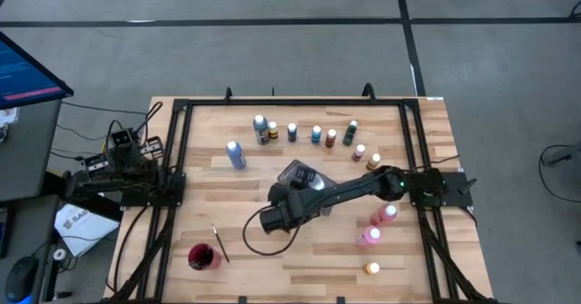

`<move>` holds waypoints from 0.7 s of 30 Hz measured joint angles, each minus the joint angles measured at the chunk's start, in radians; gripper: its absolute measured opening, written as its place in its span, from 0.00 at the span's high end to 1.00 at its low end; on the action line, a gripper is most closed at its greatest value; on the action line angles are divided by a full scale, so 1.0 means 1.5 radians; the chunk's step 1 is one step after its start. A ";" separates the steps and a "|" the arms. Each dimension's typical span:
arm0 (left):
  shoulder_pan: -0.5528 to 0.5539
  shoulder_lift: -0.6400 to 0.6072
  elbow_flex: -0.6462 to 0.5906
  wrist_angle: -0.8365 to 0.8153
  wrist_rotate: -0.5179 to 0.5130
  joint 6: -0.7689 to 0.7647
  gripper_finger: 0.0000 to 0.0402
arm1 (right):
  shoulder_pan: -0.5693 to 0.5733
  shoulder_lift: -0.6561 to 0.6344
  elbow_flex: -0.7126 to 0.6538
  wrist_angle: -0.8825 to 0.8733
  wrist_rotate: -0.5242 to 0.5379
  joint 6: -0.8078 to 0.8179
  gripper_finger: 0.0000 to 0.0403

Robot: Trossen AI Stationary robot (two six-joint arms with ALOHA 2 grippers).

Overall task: Pick & Place Paint Supplies
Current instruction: Adjust the black bin

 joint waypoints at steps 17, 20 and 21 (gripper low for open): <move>0.000 0.000 0.000 0.000 0.000 0.000 0.99 | -0.016 -0.181 0.000 0.009 -0.128 0.024 1.00; 0.000 0.000 0.000 0.000 0.000 0.000 0.99 | -0.014 -0.190 0.000 -0.001 -0.129 0.010 0.96; 0.000 0.000 0.000 0.000 0.000 0.000 0.99 | -0.011 -0.189 0.000 -0.001 -0.131 -0.001 0.94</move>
